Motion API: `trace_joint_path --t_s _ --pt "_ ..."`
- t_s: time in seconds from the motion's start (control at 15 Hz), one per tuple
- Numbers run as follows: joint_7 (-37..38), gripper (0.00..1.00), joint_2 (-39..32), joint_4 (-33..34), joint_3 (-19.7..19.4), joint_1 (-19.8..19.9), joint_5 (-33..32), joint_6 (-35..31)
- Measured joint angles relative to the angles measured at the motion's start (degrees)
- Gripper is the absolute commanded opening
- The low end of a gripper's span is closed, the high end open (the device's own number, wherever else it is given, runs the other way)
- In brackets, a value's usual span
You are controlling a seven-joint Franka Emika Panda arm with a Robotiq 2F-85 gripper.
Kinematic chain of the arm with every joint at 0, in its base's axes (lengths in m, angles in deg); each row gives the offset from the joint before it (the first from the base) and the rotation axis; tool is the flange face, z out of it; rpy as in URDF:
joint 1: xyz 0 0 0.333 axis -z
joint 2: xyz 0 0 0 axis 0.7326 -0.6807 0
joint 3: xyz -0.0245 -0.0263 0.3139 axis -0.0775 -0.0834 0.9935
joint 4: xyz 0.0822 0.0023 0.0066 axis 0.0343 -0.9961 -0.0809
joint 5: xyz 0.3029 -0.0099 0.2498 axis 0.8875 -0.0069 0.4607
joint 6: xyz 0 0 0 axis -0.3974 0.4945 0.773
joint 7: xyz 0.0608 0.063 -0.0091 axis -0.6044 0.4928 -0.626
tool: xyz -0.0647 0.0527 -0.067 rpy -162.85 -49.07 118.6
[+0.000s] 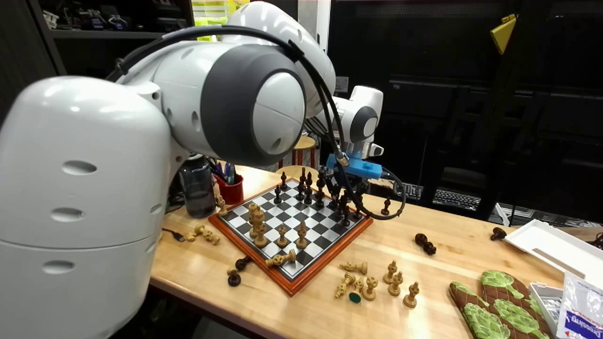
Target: Pick up one black chess piece from the counter and place it on the board.
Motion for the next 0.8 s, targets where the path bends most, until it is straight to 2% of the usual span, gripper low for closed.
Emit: trace_joint_path --t_s 0.8 --pt "0.0 0.06 0.1 -0.5 0.0 -0.8 0.0 -0.1"
